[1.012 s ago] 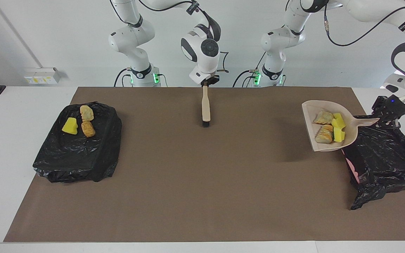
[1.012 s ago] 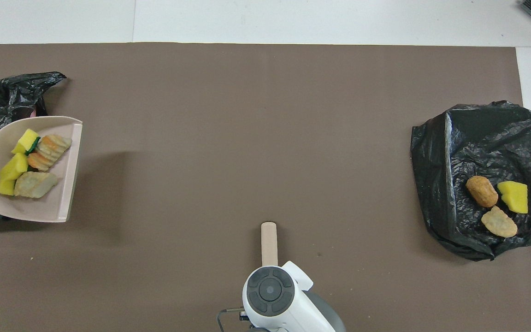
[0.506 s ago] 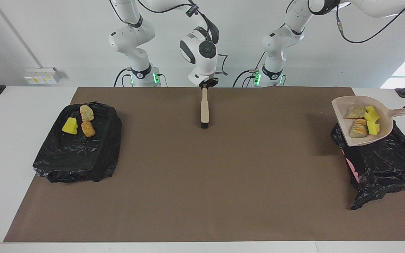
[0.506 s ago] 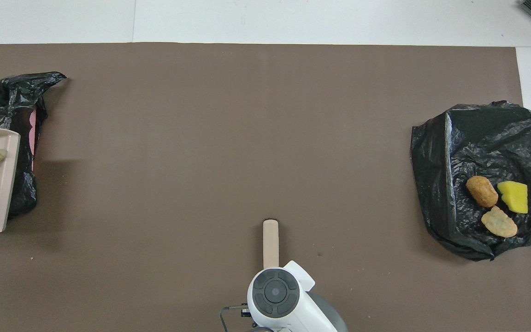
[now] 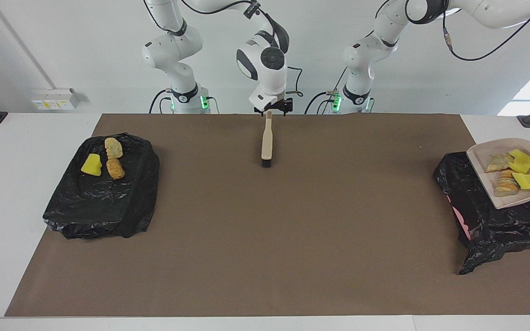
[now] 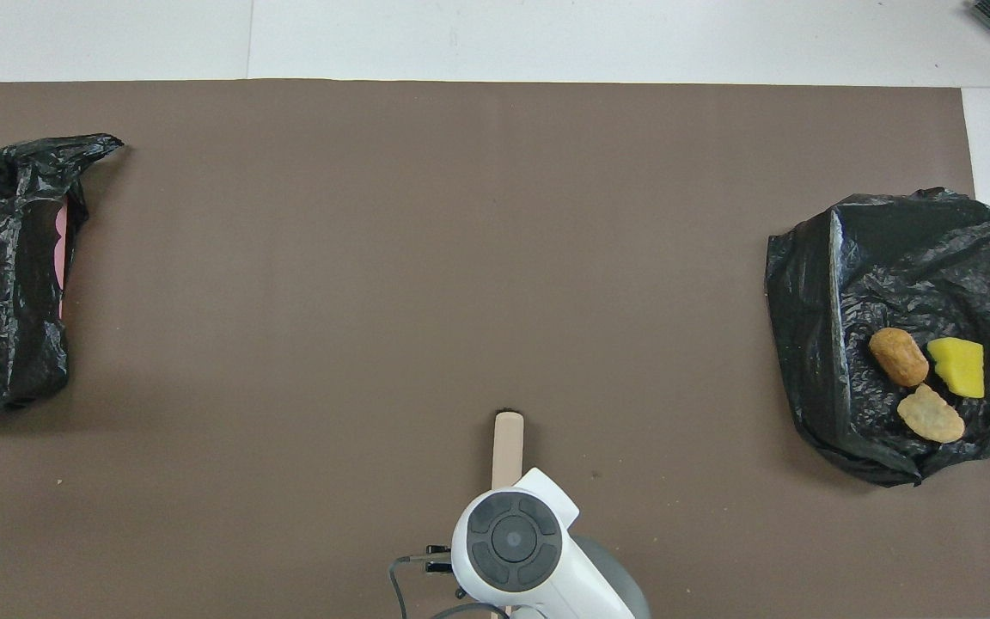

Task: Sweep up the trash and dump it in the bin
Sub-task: 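Set down the brush and withdraw the right gripper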

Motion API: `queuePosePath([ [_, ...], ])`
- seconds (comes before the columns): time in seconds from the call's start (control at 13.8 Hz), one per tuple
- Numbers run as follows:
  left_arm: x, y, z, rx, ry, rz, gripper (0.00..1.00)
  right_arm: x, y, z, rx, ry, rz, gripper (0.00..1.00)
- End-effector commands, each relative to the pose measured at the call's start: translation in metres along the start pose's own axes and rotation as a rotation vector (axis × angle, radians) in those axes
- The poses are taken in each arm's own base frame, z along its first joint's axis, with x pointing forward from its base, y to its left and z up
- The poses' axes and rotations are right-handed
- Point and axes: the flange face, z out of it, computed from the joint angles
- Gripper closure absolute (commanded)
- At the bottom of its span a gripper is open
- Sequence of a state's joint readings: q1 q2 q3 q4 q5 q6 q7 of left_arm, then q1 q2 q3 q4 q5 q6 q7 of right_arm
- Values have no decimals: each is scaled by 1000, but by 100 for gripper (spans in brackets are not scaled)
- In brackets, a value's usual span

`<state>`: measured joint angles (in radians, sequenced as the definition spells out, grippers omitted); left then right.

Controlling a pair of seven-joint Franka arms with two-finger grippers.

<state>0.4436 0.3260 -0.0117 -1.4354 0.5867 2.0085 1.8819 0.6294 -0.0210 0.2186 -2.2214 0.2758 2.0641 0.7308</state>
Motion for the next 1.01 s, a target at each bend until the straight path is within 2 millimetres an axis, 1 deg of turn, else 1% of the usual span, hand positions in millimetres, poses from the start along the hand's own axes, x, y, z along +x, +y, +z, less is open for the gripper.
queuePosePath([
  [0.0,8,-12,-12,54,-158,17,100,44,24,-37,2,103,31,0],
  [0.07,6,-13,-18,78,-195,38,100,59,36,-49,7,126,31,0],
  [0.14,4,-15,-27,103,-240,63,100,76,49,-64,21,150,37,0],
  [0.22,9,-21,-41,132,-306,102,100,91,64,-77,30,173,44,0],
  [0.36,12,-25,-46,153,-351,120,100,120,88,-99,6,233,64,0],
  [0.43,12,-23,-47,152,-351,123,100,132,98,-108,-21,267,66,0],
  [0.51,9,-16,-49,155,-363,126,100,142,108,-116,-44,293,70,0],
  [0.58,3,-13,-59,175,-392,131,100,152,115,-124,-71,316,71,0],
  [0.72,-5,-9,-73,197,-413,122,100,165,130,-150,-112,379,75,0],
  [0.79,-7,-7,-84,206,-420,117,100,171,139,-166,-104,401,94,0],
  [0.94,-2,-4,-89,171,-396,99,100,175,152,-195,-106,409,96,0],
])
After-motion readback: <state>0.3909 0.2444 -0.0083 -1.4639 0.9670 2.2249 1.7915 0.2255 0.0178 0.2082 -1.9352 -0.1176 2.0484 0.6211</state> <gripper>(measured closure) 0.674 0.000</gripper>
